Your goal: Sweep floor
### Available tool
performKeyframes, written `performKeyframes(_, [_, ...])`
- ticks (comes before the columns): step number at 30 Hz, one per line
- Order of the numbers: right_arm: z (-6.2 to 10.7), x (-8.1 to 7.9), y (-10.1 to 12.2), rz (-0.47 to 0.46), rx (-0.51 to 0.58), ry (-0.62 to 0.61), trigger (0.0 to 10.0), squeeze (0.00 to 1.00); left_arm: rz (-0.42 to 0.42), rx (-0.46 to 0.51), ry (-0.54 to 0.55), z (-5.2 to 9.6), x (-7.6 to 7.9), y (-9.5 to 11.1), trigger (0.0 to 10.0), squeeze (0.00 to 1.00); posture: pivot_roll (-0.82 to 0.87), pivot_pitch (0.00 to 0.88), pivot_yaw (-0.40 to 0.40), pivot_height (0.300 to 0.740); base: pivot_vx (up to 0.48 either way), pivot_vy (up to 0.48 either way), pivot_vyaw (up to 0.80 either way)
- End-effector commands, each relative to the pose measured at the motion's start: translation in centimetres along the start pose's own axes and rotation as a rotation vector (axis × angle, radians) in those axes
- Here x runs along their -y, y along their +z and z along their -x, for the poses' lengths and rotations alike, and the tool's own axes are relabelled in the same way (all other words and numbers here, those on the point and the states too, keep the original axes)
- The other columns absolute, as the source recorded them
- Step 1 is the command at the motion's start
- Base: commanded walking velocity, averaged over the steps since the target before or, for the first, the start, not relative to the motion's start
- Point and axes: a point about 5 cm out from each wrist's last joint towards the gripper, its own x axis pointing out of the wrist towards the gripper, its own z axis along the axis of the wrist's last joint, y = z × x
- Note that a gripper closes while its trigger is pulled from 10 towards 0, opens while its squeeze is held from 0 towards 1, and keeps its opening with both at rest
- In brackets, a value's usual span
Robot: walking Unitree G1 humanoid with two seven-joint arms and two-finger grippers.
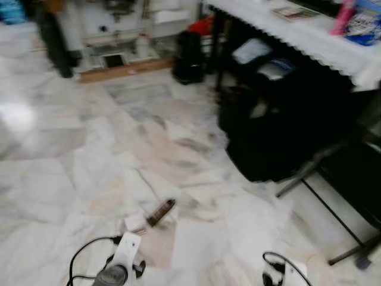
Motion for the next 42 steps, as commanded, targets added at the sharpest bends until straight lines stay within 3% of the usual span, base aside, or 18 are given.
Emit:
performKeyframes(1, [0.05, 0.18, -0.19, 0.002, -0.011, -0.005, 10.0, 0.00, -0.030, -0.007, -0.001, 0.03, 0.01, -0.16, 10.0, 0.00, 0.00, 0.094, -0.009, 0.740, 0.000, -0.428, -0.71])
performKeyframes(14, [0.12, 0.24, -0.44, 0.002, -0.021, -0.006, 10.0, 0.00, -0.032, -0.016, 0.005, 0.09, -0.04, -0.47, 10.0, 0.00, 0.00, 0.105, -0.008, 0.740, 0.000, -0.303, -0.72])
performKeyframes(28, [0.14, 0.46, -0.49, 0.000, -0.029, -0.012, 10.0, 0.00, -0.073, -0.007, -0.015, 0.02, 0.37, -0.21, 10.0, 0.00, 0.00, 0.103, -0.004, 0.740, 0.000, 0.000, -0.72])
performKeyframes(42, [0.17, 0.41, -0.64, 0.009, -0.034, -0.007, 10.0, 0.00, -0.075, -0.015, 0.000, 0.11, 0.07, -0.54, 10.0, 0.00, 0.00, 0.102, -0.004, 0.740, 0.000, -0.295, -0.72])
